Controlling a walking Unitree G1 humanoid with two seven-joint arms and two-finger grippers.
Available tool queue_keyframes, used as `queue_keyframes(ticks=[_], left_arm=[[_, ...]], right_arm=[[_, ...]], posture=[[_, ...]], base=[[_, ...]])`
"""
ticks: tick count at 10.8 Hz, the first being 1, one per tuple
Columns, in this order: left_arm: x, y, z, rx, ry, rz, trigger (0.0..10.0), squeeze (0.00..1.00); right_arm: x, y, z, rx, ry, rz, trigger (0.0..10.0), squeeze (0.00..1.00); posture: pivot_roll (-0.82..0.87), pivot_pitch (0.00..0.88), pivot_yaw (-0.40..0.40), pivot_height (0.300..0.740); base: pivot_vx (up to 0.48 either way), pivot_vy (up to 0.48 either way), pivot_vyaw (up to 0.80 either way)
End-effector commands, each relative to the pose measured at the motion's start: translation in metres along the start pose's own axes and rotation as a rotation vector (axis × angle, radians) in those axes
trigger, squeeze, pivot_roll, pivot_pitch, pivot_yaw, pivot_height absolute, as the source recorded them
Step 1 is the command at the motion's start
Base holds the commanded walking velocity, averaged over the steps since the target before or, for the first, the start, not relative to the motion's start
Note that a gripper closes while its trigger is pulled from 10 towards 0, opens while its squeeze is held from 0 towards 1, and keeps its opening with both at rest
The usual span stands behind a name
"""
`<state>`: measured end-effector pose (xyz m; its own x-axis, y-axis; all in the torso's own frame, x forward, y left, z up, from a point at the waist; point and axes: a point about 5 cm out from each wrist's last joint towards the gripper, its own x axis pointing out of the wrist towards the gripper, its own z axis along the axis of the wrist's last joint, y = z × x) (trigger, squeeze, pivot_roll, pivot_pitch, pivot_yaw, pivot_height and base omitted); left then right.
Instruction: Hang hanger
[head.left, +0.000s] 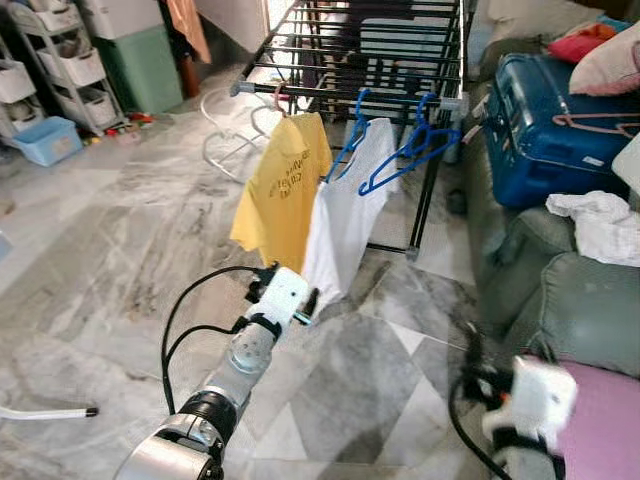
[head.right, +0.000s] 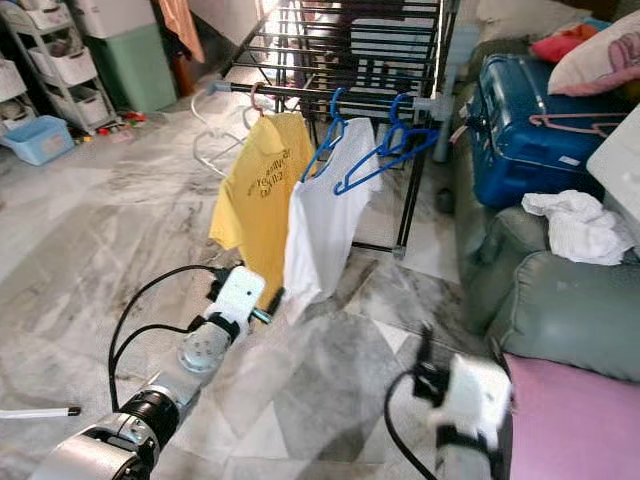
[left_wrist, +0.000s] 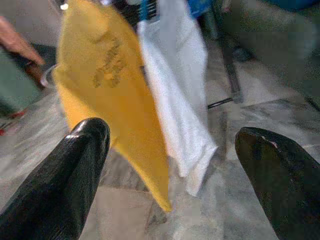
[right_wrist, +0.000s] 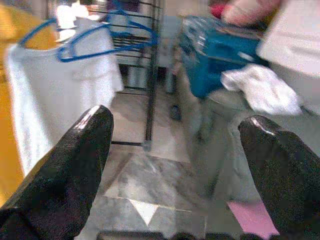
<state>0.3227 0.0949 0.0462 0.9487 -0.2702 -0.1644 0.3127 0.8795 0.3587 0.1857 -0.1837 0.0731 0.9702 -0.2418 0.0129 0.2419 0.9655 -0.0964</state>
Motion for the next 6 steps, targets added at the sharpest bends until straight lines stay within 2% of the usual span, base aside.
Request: queue_keyframes(ticks=[1,4,5,6], left_arm=[[-0.004,0.006,-0.011,-0.008,0.054,0.041,10.0,0.00],[-0.018,0.035,-0.038,-0.095,0.181,0.125,10.0,0.00],[-0.042,0.051,-0.054,-0.079,0.160,0.086,10.0,0.00],[-0.054,0.056,-0.064,-0.069,0.172,0.065,10.0,0.00]], right_arm=[[0.001,-0.001,0.005,0.004,-0.008,0.009,10.0,0.00],[0.003,-0.013,-0.002,0.003,0.007,-0.028,10.0,0.00],[0.004,-0.007,0.002,0.002,-0.005,-0.006,10.0,0.00],[0.001,-0.007,-0.005,-0.028,0.020,0.010,10.0,0.00]], posture=[[-0.10,0.019,-0.001,0.740],[-0.05,0.005,-0.030,0.740],[-0.04,0.031,-0.016,0.740],[-0.04,0.032,-0.016,0.740]], base=[[0.000,0.000,0.00],[0.000,0.000,0.00],[0.000,0.000,0.00],[0.000,0.000,0.00]])
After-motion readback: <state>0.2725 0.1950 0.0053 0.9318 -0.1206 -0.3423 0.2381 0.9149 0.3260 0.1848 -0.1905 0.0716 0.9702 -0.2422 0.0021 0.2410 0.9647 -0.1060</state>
